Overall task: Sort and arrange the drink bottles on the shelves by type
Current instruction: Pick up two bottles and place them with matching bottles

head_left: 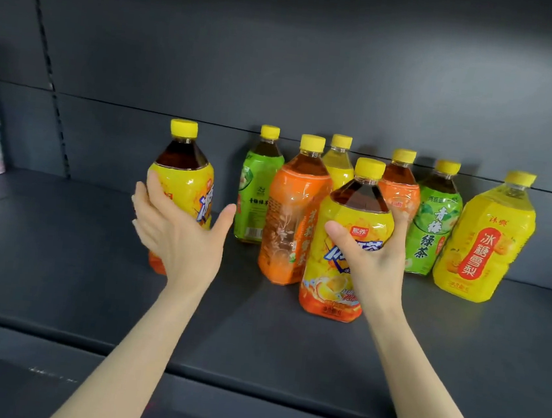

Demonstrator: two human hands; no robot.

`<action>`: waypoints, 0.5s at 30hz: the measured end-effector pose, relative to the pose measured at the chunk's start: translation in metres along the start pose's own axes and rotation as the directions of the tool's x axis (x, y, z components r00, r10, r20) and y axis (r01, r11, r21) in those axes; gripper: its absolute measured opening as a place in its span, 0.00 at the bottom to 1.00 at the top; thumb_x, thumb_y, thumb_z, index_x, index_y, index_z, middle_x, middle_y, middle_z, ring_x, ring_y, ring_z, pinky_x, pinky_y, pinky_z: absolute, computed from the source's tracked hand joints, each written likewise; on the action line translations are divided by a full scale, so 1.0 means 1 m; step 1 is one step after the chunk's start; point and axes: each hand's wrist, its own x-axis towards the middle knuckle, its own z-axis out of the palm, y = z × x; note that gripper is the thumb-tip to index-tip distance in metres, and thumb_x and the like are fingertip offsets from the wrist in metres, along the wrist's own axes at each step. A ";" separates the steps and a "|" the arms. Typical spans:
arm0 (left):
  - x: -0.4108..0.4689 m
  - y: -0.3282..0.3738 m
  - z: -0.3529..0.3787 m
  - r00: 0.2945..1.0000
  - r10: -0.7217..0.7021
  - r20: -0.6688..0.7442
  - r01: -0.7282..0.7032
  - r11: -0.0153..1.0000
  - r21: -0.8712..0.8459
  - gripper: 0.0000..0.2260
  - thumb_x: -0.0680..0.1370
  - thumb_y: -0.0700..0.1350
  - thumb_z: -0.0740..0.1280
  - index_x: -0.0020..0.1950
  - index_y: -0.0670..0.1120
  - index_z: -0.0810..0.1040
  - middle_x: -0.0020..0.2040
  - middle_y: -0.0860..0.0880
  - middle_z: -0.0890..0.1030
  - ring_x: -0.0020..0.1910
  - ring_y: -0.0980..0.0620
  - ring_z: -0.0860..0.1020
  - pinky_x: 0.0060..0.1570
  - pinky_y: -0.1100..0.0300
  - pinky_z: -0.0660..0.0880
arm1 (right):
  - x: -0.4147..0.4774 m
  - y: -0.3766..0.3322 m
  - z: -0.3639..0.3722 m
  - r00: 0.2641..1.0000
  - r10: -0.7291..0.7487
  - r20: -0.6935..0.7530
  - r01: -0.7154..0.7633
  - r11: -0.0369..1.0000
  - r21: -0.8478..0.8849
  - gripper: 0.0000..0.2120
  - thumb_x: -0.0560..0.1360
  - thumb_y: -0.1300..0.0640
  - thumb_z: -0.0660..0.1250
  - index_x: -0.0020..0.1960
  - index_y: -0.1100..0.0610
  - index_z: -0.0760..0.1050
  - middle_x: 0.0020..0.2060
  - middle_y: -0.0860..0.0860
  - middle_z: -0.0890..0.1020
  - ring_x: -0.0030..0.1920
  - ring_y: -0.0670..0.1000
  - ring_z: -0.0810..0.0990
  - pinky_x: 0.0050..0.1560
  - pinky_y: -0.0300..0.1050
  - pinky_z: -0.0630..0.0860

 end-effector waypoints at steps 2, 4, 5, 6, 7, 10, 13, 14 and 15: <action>0.010 -0.002 0.001 0.997 -0.076 0.030 0.077 0.997 -0.028 0.47 0.67 0.55 0.75 0.76 0.41 0.51 0.72 0.37 0.59 0.69 0.35 0.62 0.65 0.39 0.60 | -0.002 -0.001 0.000 1.000 -0.001 0.002 0.001 1.000 0.008 0.42 0.57 0.40 0.76 0.67 0.42 0.61 0.51 0.39 0.79 0.52 0.44 0.81 0.55 0.46 0.79; 0.016 -0.006 0.000 0.994 -0.105 0.039 0.106 0.994 -0.027 0.44 0.69 0.53 0.74 0.75 0.44 0.53 0.69 0.38 0.64 0.66 0.36 0.66 0.63 0.41 0.61 | -0.002 0.001 0.000 1.000 0.014 0.006 -0.015 1.000 0.018 0.45 0.57 0.39 0.76 0.69 0.44 0.61 0.53 0.41 0.79 0.53 0.44 0.81 0.55 0.45 0.79; 0.017 -0.008 -0.003 0.994 -0.098 0.049 0.100 0.995 -0.031 0.41 0.69 0.53 0.74 0.75 0.45 0.55 0.68 0.39 0.66 0.65 0.38 0.67 0.62 0.41 0.63 | -0.001 0.002 0.000 0.999 0.033 0.009 -0.033 0.999 0.027 0.47 0.56 0.37 0.77 0.70 0.46 0.62 0.54 0.43 0.80 0.54 0.46 0.82 0.55 0.46 0.79; 0.017 -0.010 -0.006 0.995 -0.081 0.065 0.084 0.995 -0.046 0.40 0.69 0.52 0.74 0.74 0.46 0.56 0.67 0.40 0.68 0.64 0.39 0.68 0.62 0.42 0.64 | -0.001 0.004 -0.001 0.998 0.057 0.014 -0.057 0.998 0.035 0.50 0.54 0.35 0.78 0.71 0.48 0.63 0.54 0.45 0.81 0.54 0.47 0.82 0.56 0.48 0.79; 0.016 -0.011 -0.010 0.994 -0.060 0.089 0.066 0.995 -0.076 0.39 0.69 0.53 0.74 0.74 0.47 0.57 0.66 0.41 0.68 0.64 0.41 0.69 0.62 0.43 0.65 | 0.000 0.005 -0.002 0.997 0.079 0.021 -0.080 0.996 0.038 0.50 0.53 0.34 0.78 0.70 0.50 0.65 0.54 0.46 0.82 0.53 0.47 0.83 0.55 0.50 0.80; 0.002 -0.010 -0.028 0.975 0.017 0.223 0.036 0.972 -0.233 0.39 0.70 0.54 0.74 0.74 0.51 0.57 0.67 0.49 0.70 0.64 0.49 0.71 0.61 0.49 0.70 | 0.001 0.005 -0.005 0.991 0.121 0.052 -0.123 0.991 0.048 0.42 0.54 0.37 0.79 0.63 0.53 0.73 0.49 0.47 0.85 0.48 0.47 0.85 0.51 0.50 0.82; -0.019 0.000 -0.049 0.905 0.083 0.417 0.123 0.887 -0.445 0.40 0.68 0.53 0.72 0.75 0.54 0.56 0.62 0.57 0.75 0.58 0.61 0.76 0.55 0.60 0.74 | -0.001 -0.001 -0.007 0.988 0.123 0.094 -0.129 0.990 0.063 0.33 0.54 0.42 0.76 0.56 0.52 0.76 0.44 0.46 0.85 0.43 0.44 0.85 0.44 0.41 0.82; -0.025 0.004 -0.054 0.880 0.091 0.467 0.171 0.856 -0.489 0.40 0.68 0.53 0.72 0.75 0.53 0.56 0.58 0.59 0.77 0.55 0.64 0.77 0.52 0.63 0.76 | -0.003 -0.003 -0.008 0.987 0.117 0.109 -0.125 0.989 0.074 0.31 0.55 0.43 0.75 0.55 0.52 0.76 0.44 0.45 0.85 0.42 0.43 0.85 0.41 0.38 0.81; -0.032 0.008 -0.055 0.856 0.089 0.510 0.224 0.825 -0.519 0.38 0.68 0.53 0.72 0.74 0.53 0.58 0.55 0.60 0.78 0.52 0.65 0.78 0.48 0.64 0.78 | -0.005 -0.004 -0.010 0.987 0.111 0.119 -0.121 0.989 0.086 0.31 0.55 0.44 0.76 0.56 0.52 0.76 0.44 0.46 0.85 0.42 0.43 0.85 0.40 0.37 0.80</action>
